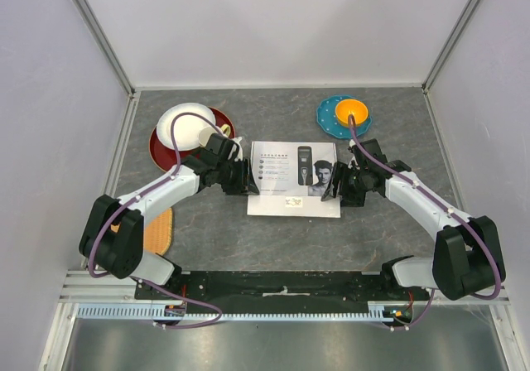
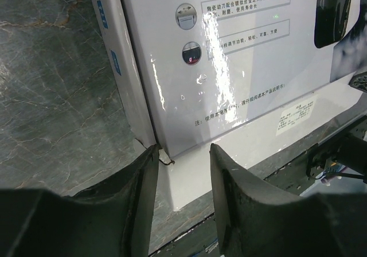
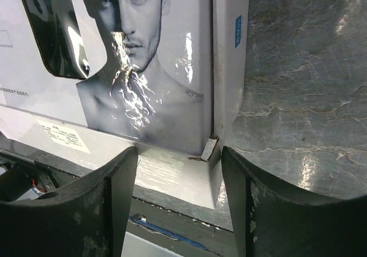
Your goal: Sort the hair-cutting tools
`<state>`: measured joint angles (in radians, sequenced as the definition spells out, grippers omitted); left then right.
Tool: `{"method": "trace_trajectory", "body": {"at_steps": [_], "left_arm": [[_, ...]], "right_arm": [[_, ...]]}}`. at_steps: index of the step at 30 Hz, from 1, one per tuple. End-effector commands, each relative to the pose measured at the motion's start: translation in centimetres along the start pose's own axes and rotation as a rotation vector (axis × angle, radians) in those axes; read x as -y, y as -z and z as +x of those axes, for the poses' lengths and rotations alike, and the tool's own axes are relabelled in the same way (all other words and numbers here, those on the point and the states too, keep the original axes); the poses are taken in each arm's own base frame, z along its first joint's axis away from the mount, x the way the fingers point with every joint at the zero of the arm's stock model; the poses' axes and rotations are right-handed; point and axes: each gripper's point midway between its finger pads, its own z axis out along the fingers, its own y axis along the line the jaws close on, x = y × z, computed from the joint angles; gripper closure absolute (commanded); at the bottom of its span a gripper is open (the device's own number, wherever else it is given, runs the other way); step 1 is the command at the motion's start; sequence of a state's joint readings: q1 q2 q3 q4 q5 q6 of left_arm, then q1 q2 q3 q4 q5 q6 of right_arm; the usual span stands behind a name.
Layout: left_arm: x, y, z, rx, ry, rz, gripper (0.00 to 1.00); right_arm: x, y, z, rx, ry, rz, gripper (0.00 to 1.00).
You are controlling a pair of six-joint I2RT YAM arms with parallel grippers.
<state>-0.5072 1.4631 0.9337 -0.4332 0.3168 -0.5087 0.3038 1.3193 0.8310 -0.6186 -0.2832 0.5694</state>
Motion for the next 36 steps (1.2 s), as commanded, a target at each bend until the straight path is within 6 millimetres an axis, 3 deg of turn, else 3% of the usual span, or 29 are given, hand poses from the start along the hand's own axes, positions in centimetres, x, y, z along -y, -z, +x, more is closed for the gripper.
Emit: {"method": "trace_trajectory", "body": {"at_steps": [1,8,23,36], "left_arm": [[0.9,0.5,-0.7,0.007,-0.044,0.024,0.53],[1.1,0.4,-0.4,-0.004,-0.043,0.040,0.60],[1.1,0.5,0.4,-0.021,-0.028,0.058,0.59],[1.1,0.0,0.6,-0.031,-0.018,0.064,0.65]], "right_arm": [[-0.2,0.6,-0.2,0.020,-0.004,0.004,0.35],[0.0,0.7,-0.1,0.029,-0.005,0.007,0.45],[0.4,1.1,-0.5,0.056,0.017,0.032,0.43],[0.9,0.7,-0.1,0.052,0.025,0.042,0.50]]}}
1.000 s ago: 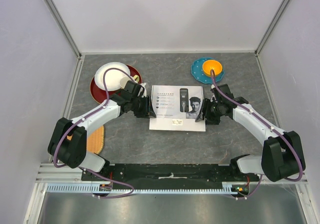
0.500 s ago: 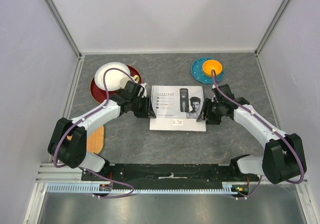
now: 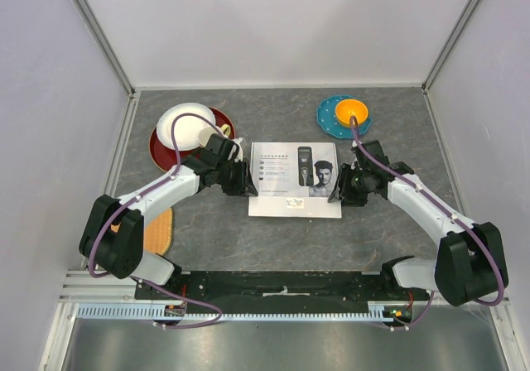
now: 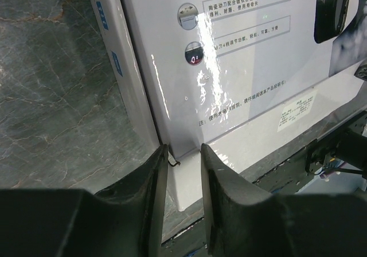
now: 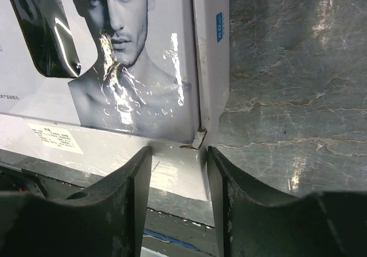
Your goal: Sort the hair-cutting tools
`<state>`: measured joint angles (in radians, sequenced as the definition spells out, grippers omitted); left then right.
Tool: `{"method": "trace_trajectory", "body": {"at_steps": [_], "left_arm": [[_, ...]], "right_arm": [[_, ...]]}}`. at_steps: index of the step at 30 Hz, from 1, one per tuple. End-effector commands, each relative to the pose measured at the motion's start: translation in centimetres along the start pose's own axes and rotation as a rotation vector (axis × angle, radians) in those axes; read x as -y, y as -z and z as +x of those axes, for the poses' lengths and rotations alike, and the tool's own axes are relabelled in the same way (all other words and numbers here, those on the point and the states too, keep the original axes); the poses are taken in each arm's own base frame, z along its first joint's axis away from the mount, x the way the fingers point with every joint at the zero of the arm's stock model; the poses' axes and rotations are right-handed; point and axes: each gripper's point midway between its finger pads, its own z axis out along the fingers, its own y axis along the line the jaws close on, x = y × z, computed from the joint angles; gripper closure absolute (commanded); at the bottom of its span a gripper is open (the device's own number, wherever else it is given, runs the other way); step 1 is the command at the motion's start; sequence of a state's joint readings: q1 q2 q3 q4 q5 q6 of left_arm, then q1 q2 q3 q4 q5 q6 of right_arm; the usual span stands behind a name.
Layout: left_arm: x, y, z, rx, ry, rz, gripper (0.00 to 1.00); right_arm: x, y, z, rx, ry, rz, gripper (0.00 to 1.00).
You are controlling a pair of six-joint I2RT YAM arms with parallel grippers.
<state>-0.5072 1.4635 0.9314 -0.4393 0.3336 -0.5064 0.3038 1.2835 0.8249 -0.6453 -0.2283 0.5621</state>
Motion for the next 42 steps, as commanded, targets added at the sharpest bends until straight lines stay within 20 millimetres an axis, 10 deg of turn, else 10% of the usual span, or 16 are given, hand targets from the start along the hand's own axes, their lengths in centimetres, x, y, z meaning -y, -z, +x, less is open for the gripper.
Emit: {"method": "trace_trajectory", "body": {"at_steps": [1,42], "left_arm": [[1.0,-0.1,0.2,-0.017,-0.017,0.055,0.66],[-1.8,-1.9,3.2,-0.061,0.006,0.004,0.66]], "right_arm": [[0.1,0.1,0.0,0.022,0.017,-0.002,0.50],[2.2,-1.2,1.0,0.056,0.019,0.039,0.55]]}}
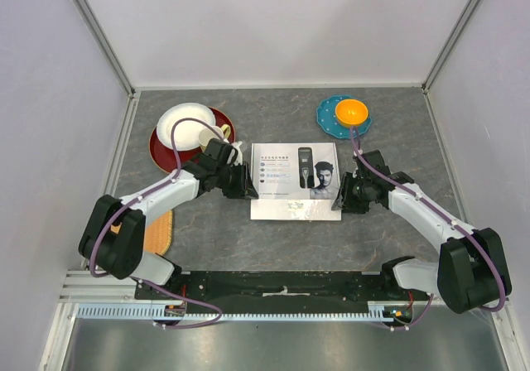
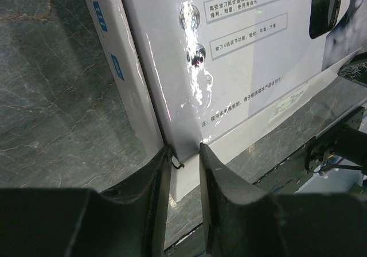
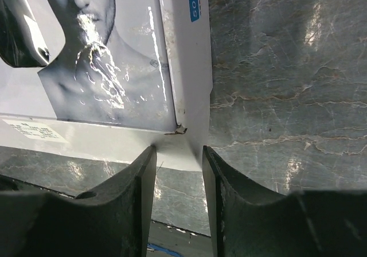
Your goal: Sort the hair-cutting tools
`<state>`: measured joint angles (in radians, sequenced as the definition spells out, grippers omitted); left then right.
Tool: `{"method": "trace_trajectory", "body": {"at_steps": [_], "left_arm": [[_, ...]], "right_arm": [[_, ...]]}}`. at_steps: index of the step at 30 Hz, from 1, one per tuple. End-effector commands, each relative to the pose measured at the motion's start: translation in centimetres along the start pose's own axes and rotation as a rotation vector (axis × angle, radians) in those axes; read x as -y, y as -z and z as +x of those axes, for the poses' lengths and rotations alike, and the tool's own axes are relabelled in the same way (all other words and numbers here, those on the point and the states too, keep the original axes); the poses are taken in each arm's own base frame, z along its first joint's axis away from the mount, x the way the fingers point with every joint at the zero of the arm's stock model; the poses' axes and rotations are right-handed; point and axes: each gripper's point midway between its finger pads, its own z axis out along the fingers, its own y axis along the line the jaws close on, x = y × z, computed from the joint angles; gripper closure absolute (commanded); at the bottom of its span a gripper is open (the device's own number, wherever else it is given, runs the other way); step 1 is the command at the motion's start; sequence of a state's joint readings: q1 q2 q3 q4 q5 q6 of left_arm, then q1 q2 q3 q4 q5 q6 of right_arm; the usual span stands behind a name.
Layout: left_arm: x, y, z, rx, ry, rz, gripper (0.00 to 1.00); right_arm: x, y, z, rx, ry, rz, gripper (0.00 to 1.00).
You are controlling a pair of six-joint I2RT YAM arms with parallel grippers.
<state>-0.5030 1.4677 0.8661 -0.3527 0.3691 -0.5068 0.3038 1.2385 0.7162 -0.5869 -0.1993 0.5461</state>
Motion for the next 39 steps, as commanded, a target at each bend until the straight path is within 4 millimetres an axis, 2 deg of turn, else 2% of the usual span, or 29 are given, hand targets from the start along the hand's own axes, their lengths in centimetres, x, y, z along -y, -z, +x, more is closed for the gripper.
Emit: {"method": "trace_trajectory", "body": {"at_steps": [1,4,11,17,22,27,33,34,39], "left_arm": [[-1.5,-0.8,2.4,-0.057,0.007,-0.033,0.66],[-1.7,-1.0,2.4,-0.036,-0.007,-0.027,0.62],[-1.4,-0.7,2.1,0.044,-0.051,0.001,0.39],[-0.4,0.7,1.3,0.178,-0.083,0.025,0.31],[1.5,3.4,-0.3,0.314,-0.091,0.086,0.30],[1.2,4.1,-0.3,0.356,-0.085,0.078,0.29],[0.3,1.3,1.3,0.261,-0.055,0.084,0.42],[0.8,1.0,0.9,0.279,-0.066,0.103,0.43],[-0.6,-1.0,1.2,0.258,-0.061,0.059,0.50]], "right_arm": [[0.3,-0.3,-0.5,0.044,0.000,0.015,0.55],[0.3,-0.3,-0.6,0.054,-0.006,0.012,0.56],[-0.2,-0.1,-1.1,0.079,-0.013,-0.012,0.55],[-0.4,-0.1,-1.2,0.083,-0.015,-0.016,0.54],[-0.3,-0.2,-1.1,0.080,-0.016,-0.013,0.54],[-0.2,-0.4,-1.0,0.076,-0.020,-0.011,0.54],[-0.3,-0.3,-1.2,0.087,-0.026,-0.014,0.54],[-0.2,-0.3,-1.1,0.086,-0.026,-0.012,0.54],[0.2,-0.5,-1.2,0.098,-0.037,0.003,0.54]]}}
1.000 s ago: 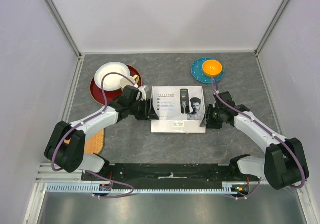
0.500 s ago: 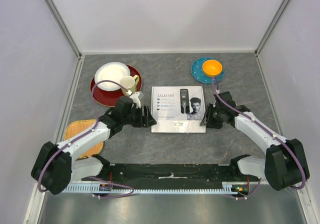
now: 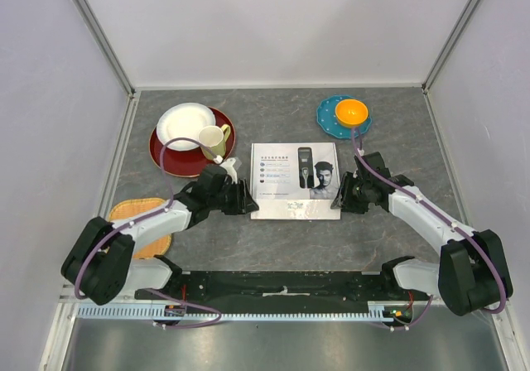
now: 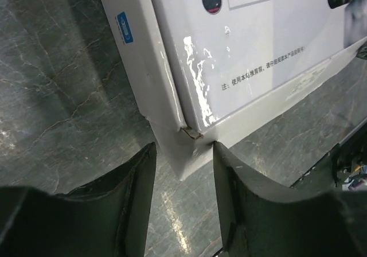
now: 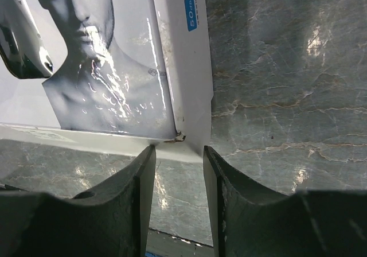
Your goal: Sort the hair-cutting tools
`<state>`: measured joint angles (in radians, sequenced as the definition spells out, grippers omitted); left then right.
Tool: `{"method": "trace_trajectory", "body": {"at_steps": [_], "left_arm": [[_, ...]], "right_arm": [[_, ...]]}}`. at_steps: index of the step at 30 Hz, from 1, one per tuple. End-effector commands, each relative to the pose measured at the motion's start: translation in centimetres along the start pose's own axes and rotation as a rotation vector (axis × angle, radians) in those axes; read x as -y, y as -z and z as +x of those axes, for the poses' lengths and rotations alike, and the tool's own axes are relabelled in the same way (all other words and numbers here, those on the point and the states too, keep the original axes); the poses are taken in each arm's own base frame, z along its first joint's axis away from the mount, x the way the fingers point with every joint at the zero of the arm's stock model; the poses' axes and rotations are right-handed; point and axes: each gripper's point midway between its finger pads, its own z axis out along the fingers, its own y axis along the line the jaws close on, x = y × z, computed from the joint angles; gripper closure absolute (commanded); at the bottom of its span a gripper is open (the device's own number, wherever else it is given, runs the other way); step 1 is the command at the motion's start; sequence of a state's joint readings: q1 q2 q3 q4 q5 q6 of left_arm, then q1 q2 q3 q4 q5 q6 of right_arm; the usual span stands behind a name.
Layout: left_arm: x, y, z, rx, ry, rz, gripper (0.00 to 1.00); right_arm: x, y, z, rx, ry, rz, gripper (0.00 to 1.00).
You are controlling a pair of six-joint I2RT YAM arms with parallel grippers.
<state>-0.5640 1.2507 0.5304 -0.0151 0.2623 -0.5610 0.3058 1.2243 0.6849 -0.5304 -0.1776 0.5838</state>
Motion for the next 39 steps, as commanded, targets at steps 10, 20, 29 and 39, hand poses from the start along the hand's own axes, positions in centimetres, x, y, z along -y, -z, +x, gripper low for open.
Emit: {"method": "trace_trajectory", "body": {"at_steps": [10,20,29,39], "left_arm": [[0.5,-0.8,-2.3,0.151,-0.082,-0.015,0.56],[5.7,5.2,-10.4,0.454,-0.189,0.065,0.46],[7.7,-1.0,-16.4,0.394,-0.181,0.014,0.48],[8.4,-8.4,-22.1,0.384,-0.245,-0.007,0.47]], "right_arm": [[-1.1,1.6,-3.0,0.143,-0.024,-0.005,0.54],[-8.3,5.5,-6.6,0.301,0.053,-0.224,0.52],[-10.1,-0.1,-3.6,0.200,0.106,-0.224,0.66],[-7.5,-2.8,-1.7,0.140,0.110,-0.132,0.68]]}}
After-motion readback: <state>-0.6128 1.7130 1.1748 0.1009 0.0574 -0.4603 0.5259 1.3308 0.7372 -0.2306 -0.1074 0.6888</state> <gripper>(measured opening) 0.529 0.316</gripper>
